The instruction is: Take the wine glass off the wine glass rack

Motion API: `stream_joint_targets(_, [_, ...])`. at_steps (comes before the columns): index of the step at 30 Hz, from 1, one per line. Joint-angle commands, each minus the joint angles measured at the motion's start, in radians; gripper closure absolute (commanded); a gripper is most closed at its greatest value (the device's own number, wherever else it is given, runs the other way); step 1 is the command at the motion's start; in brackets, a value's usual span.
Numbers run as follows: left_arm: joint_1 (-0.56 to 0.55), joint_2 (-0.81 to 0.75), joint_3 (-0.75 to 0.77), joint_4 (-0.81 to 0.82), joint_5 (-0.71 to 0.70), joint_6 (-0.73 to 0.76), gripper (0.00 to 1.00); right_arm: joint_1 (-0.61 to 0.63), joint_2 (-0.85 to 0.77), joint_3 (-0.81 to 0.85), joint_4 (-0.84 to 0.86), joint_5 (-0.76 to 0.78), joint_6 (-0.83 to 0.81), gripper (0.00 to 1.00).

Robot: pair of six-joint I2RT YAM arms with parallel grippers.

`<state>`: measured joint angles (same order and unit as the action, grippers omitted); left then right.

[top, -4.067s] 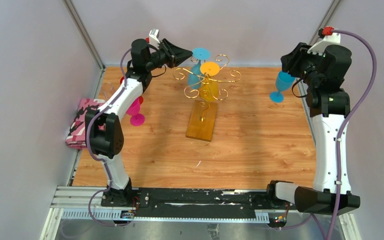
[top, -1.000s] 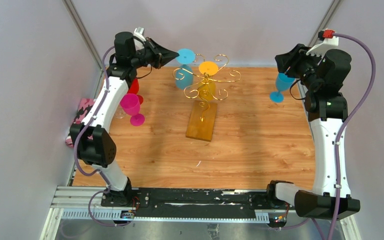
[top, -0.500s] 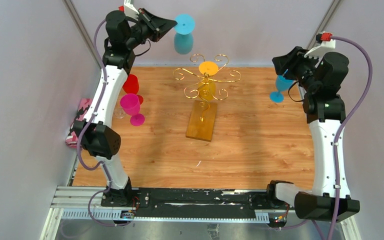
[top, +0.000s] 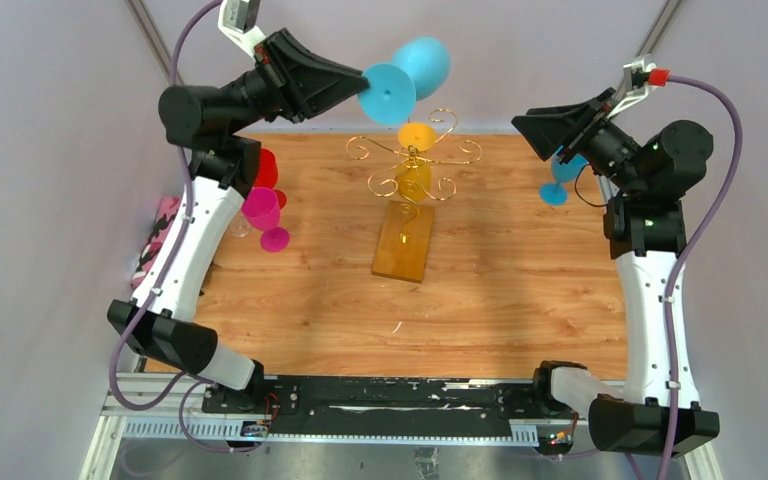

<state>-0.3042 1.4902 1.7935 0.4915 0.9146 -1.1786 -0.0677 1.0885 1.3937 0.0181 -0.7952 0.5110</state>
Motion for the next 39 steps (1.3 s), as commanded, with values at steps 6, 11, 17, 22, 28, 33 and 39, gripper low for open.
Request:
stream_joint_targets(6, [-0.030,0.088,-0.107,1.090,0.275,-0.578,1.00,0.014,0.044,-0.081,0.968,-0.381,0.616,0.47])
stream_joint_targets(11, [-0.067,0.051,-0.178,1.089,0.296,-0.504,1.00,0.016,0.163,-0.039,1.324,-0.376,0.917,0.47])
stream_joint_targets(17, [-0.076,0.045,-0.162,1.089,0.292,-0.505,1.00,0.043,0.278,0.004,1.528,-0.370,1.121,0.47])
stream_joint_targets(22, [-0.078,0.057,-0.143,1.089,0.286,-0.516,1.00,0.109,0.287,-0.035,1.523,-0.382,1.108,0.47])
stream_joint_targets(28, [-0.078,0.068,-0.152,1.090,0.279,-0.516,1.00,0.192,0.276,-0.033,1.475,-0.396,1.073,0.47])
stream_joint_targets(33, [-0.078,0.068,-0.144,1.089,0.276,-0.520,1.00,0.230,0.267,-0.051,1.401,-0.407,1.007,0.46])
stream_joint_targets(39, [-0.078,0.077,-0.146,1.089,0.278,-0.515,1.00,0.289,0.300,-0.058,1.461,-0.411,1.034,0.51])
